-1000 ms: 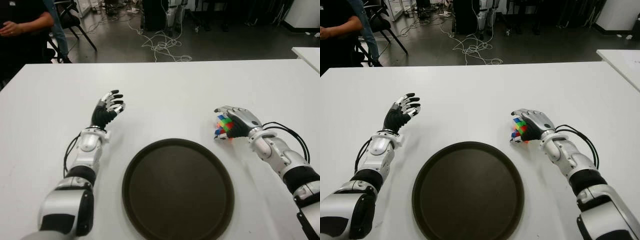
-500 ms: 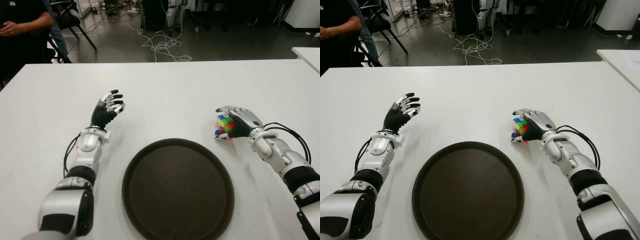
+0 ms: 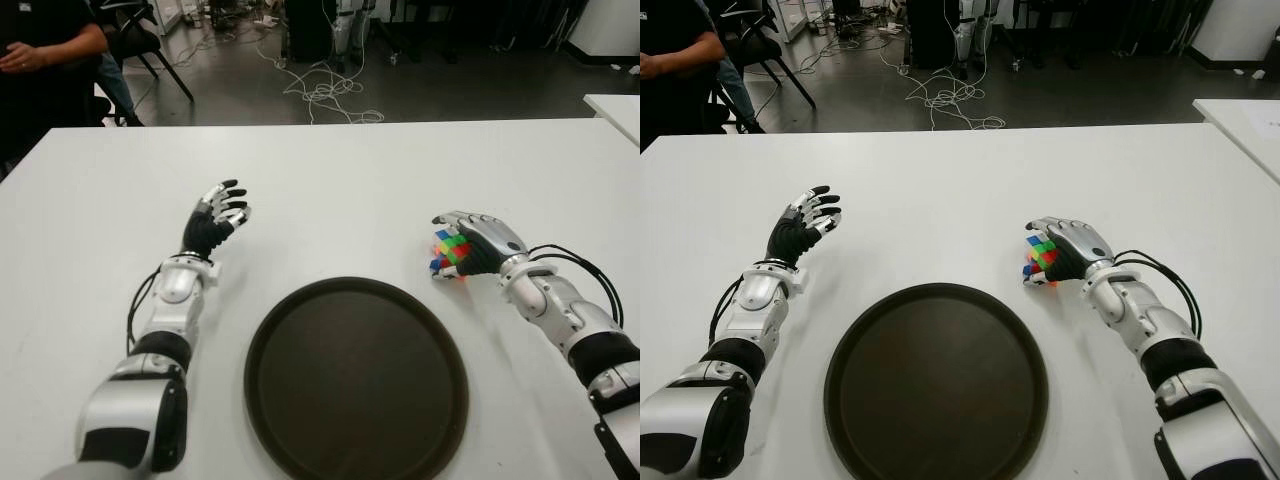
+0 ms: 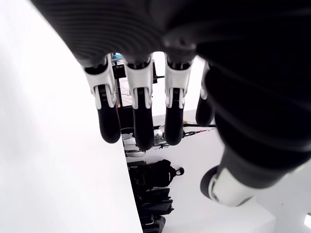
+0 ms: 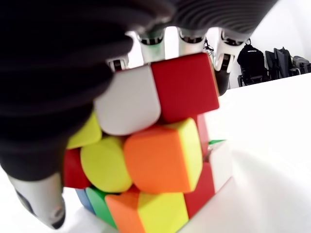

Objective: Pick up the Rubik's Cube and put it in the plate

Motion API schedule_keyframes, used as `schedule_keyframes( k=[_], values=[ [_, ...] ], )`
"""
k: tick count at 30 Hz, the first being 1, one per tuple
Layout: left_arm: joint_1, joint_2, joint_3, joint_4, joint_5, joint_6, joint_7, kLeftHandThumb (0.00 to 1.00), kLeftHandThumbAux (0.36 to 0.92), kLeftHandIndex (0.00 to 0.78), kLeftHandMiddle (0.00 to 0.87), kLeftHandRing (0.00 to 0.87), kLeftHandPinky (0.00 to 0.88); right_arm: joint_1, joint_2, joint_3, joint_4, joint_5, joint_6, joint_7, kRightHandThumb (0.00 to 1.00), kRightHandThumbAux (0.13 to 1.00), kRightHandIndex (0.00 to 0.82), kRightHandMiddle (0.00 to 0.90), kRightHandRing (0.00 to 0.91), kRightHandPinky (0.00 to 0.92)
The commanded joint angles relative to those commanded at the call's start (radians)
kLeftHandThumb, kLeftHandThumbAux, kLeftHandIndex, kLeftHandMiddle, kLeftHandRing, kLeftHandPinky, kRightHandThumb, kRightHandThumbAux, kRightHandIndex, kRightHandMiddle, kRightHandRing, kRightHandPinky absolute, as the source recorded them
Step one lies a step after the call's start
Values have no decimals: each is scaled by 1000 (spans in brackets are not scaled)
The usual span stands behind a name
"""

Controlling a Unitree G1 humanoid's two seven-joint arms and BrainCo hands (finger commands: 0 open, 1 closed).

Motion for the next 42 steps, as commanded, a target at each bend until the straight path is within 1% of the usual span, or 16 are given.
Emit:
schedule_keyframes(
  k=[2,5,7,15,21,28,34,38,42],
  values=[
    [0,0,1,0,-1,0,-1,152,768,177,240,236,253,-1,1,0,0,0,8,13,0,738,225,255,260,180],
    [-1,-1,1,1,-2,1,-1,150,766,177,238,234,250,-3,2,4,-1,-3,30,45,0,728,211,236,240,159],
    [-2,-2,1,1,-2,1,1,148,764,178,239,232,237,-4,0,6,-4,-4,40,61,0,734,210,227,228,169],
    [-1,-1,-2,0,2,-3,7,143,769,183,243,231,239,-7,-6,15,-18,-1,57,142,0,747,210,219,221,173],
    [-1,1,-3,0,6,-4,10,151,770,180,242,232,235,-11,-14,29,-30,-9,65,198,0,766,213,210,209,144],
    [1,2,-4,-4,7,-5,16,142,765,176,240,228,226,-4,-21,31,-56,-6,67,222,0,802,224,206,200,132],
    [2,2,0,-8,0,4,7,141,758,180,242,229,230,-1,-23,34,-72,-8,85,244,0,802,217,205,201,140],
    [0,4,-1,-4,1,6,5,141,754,184,244,227,226,2,-26,35,-80,-5,85,251,0,804,212,202,202,150],
    [1,6,-3,-5,4,2,7,140,764,182,244,228,228,-2,-26,40,-73,-8,83,255,0,810,207,202,201,145]
  ],
)
